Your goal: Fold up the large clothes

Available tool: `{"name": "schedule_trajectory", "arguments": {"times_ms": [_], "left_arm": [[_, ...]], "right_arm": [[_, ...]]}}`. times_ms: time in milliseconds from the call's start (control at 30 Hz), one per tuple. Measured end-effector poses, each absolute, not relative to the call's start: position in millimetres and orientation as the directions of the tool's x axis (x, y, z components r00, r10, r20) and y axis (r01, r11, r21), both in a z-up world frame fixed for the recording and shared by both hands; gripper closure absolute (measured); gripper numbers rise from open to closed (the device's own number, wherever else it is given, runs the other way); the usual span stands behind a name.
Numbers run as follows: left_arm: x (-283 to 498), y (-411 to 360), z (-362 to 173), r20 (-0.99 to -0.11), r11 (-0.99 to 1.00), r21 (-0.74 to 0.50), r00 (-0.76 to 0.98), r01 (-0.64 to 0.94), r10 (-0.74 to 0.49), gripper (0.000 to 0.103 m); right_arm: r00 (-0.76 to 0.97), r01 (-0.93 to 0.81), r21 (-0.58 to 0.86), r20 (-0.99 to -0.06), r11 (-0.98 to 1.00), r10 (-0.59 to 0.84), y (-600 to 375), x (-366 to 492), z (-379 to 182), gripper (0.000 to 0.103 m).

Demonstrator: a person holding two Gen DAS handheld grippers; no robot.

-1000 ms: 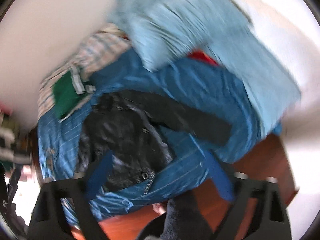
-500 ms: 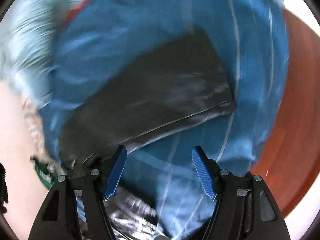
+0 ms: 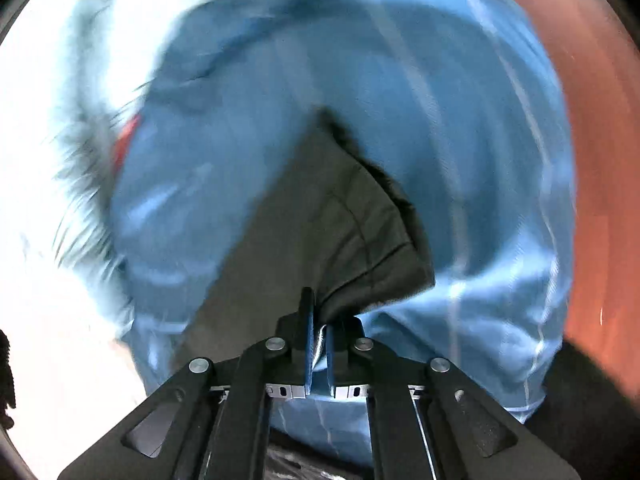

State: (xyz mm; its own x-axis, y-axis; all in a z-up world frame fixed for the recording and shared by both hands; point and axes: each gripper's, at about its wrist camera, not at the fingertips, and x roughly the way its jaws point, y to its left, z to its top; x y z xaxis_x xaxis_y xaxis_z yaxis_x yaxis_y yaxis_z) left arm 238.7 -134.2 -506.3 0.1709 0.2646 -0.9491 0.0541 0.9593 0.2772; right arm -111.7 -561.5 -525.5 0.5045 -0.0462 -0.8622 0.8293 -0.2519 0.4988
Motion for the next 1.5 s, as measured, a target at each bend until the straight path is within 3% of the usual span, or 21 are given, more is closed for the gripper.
{"name": "schedule_trajectory", "arguments": {"times_ms": [100,133,167,300,333,367,433,633,733,767,800,867,900,933,967,1067,1267,1500], "left_arm": [[241.2,-138.9,-509.8,-0.952,0.961,0.269,0.172,0.068,0.255,0.000],[241.6,-139.4,-511.1,-0.952,0.960,0.270,0.169,0.070,0.255,0.000],[241.6,-139.8,-513.5,-0.954,0.961,0.268,0.163,0.074,0.253,0.000],[241.2,-144.0,-520.7,-0.955,0.959,0.268,0.155,0.095,0.251,0.000],[241.5,-145.2,-522.1,-0.954,0.956,0.273,0.158,0.103,0.255,0.000],[242.0,-145.8,-522.3,-0.953,0.956,0.275,0.163,0.107,0.256,0.000],[243.0,-147.4,-520.3,-0.952,0.956,0.273,0.176,0.110,0.252,0.000],[250.5,-148.9,-513.7,-0.952,0.961,0.252,0.206,0.111,0.226,0.000],[253.7,-147.3,-517.9,-0.953,0.963,0.249,0.202,0.104,0.224,0.000],[254.6,-146.2,-519.8,-0.955,0.965,0.243,0.197,0.100,0.220,0.000],[255.5,-145.3,-521.5,-0.956,0.966,0.242,0.195,0.097,0.220,0.000],[256.4,-144.7,-523.6,-0.956,0.966,0.239,0.196,0.094,0.217,0.000],[257.0,-144.9,-524.3,-0.956,0.966,0.239,0.199,0.093,0.217,0.000],[257.9,-144.6,-525.2,-0.955,0.966,0.240,0.203,0.093,0.217,0.000],[258.9,-144.2,-525.7,-0.954,0.967,0.238,0.209,0.093,0.214,0.000],[263.5,-142.2,-526.6,-0.950,0.968,0.238,0.225,0.085,0.214,0.000],[277.5,-124.2,-526.1,-0.950,0.972,0.230,0.227,0.050,0.213,0.000],[296.6,-57.2,-508.5,-0.940,0.968,0.231,0.235,-0.096,0.248,0.000]], "right_arm": [[0.491,0.847,0.471,-0.871,-0.246,0.023,-569.0,-103.4,-551.2,0.091],[0.520,0.825,0.492,-0.853,-0.278,0.032,-571.0,-102.4,-562.9,0.082],[0.545,0.806,0.511,-0.838,-0.298,0.038,-572.2,-104.6,-571.9,0.065],[0.626,0.707,0.586,-0.779,-0.396,-0.035,-572.4,-101.7,-593.1,0.061],[0.624,0.694,0.591,-0.778,-0.411,-0.066,-573.1,-100.6,-593.1,0.064],[0.618,0.689,0.595,-0.781,-0.414,-0.092,-576.7,-94.2,-591.1,0.082],[0.603,0.703,0.606,-0.786,-0.373,-0.140,-586.7,-84.5,-575.3,0.094],[0.595,0.749,0.628,-0.778,-0.212,-0.202,-619.3,-64.8,-536.3,0.098],[0.545,0.818,0.560,-0.828,-0.135,-0.134,-636.4,-50.6,-563.0,0.087],[0.560,0.810,0.573,-0.819,-0.127,-0.126,-640.3,-49.9,-573.3,0.066],[0.585,0.791,0.595,-0.804,-0.140,-0.111,-645.5,-47.2,-588.9,0.058],[0.624,0.750,0.633,-0.774,-0.191,-0.112,-652.1,-44.4,-607.4,0.057],[0.639,0.734,0.648,-0.761,-0.203,-0.117,-650.0,-49.2,-608.9,0.058],[0.635,0.734,0.647,-0.762,-0.208,-0.129,-651.2,-51.5,-607.8,0.071],[0.621,0.747,0.635,-0.772,-0.199,-0.132,-654.7,-50.2,-604.3,0.097],[0.602,0.762,0.626,-0.779,-0.165,-0.174,-661.0,-39.5,-577.7,0.097],[0.679,0.715,0.699,-0.697,-0.005,-0.230,-652.2,3.2,-476.8,0.097],[0.771,0.627,0.720,-0.628,0.298,-0.104,-588.4,125.3,-369.5,0.097]]}}
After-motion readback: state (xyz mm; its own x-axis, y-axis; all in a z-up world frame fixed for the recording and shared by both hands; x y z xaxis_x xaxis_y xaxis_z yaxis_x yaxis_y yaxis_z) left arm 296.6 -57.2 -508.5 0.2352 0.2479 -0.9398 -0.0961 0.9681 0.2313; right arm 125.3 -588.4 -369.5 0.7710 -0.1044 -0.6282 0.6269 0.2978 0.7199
